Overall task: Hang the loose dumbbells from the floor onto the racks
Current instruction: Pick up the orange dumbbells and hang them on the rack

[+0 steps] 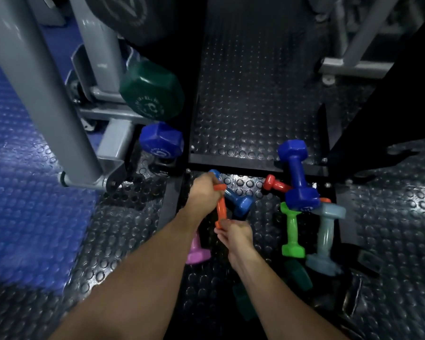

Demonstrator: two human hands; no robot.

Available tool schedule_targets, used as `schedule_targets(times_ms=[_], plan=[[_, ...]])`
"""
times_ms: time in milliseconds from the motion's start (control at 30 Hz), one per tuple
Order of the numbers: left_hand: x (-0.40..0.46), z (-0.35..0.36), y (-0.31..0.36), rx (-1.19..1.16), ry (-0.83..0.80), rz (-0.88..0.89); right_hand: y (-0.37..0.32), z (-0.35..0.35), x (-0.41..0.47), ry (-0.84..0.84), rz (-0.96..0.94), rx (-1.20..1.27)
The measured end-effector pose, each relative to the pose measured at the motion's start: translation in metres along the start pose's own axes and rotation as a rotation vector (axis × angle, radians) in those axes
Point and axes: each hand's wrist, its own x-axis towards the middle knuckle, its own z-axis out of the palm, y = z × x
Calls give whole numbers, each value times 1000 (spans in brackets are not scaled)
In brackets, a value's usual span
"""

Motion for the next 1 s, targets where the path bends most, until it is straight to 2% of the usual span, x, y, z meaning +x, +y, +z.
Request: schedule_targets(times_ms=[133, 233, 367, 567, 733, 1000], plan=[[-15, -27, 33, -58, -23, 65, -31, -6, -26, 105, -144, 18], [-30, -65, 62, -97, -14, 156, -71, -8, -53, 128, -252, -11], [-57, -117, 100, -82, -91, 270, -127, -17, -94, 143, -422, -93], [-113, -193, 161, -51, -98, 425, -223, -27, -174, 28, -739, -144], [-165, -247, 214, -221, -94, 521, -298, -28, -251, -3, -959, -226], [-247, -334, 311, -453, 43, 717, -392, -31, -397, -109, -1237, -218]])
